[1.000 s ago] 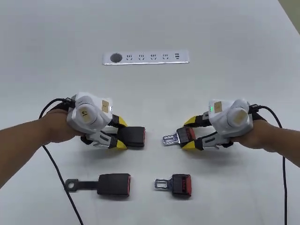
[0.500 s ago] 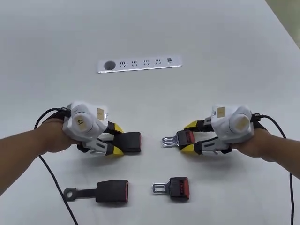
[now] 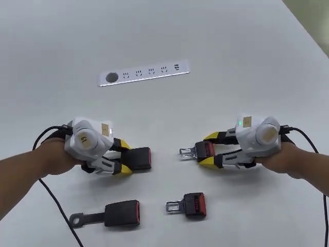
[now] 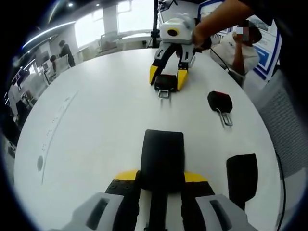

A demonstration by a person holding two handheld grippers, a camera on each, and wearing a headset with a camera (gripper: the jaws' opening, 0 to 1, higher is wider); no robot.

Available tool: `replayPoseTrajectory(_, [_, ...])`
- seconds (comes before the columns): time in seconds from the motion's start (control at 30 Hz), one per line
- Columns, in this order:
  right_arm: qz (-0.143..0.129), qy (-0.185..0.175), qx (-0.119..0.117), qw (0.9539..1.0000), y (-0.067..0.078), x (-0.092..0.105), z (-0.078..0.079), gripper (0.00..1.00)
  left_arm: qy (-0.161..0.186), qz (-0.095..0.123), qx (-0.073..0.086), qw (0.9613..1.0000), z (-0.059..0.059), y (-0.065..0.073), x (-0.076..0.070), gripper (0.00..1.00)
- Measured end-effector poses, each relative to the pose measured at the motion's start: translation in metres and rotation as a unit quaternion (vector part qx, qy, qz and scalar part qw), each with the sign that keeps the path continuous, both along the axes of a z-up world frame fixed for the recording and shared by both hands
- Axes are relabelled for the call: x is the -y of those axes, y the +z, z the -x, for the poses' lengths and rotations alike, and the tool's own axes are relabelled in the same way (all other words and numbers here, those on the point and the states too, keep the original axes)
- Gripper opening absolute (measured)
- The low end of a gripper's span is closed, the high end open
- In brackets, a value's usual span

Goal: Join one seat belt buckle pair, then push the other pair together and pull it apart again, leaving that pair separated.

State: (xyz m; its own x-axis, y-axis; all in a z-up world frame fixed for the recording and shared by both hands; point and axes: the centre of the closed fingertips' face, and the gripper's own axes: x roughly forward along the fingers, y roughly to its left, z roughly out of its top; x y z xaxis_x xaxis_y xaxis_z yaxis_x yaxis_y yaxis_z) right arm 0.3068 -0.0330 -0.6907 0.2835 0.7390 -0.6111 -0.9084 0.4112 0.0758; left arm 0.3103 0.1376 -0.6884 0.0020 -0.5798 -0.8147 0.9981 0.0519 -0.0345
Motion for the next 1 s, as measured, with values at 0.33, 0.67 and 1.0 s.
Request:
replayPoseTrajectory(0.33, [0.000, -0.010, 0.012, 0.9999, -0.001, -0.002, 0.000, 0.35, -0.003, -0.011, 0.000, 0.9999, 0.000, -0.001, 0.000, 0.33])
replayPoseTrajectory(0.67, [0.000, -0.012, 0.014, 0.9998, -0.002, -0.011, -0.001, 0.35, -0.005, -0.015, 0.000, 0.9999, 0.000, -0.002, -0.001, 0.33])
replayPoseTrajectory(1.0, [-0.009, -0.006, 0.015, 0.9998, -0.002, -0.034, 0.001, 0.35, -0.004, -0.016, 0.000, 0.9999, 0.000, -0.002, 0.000, 0.33])
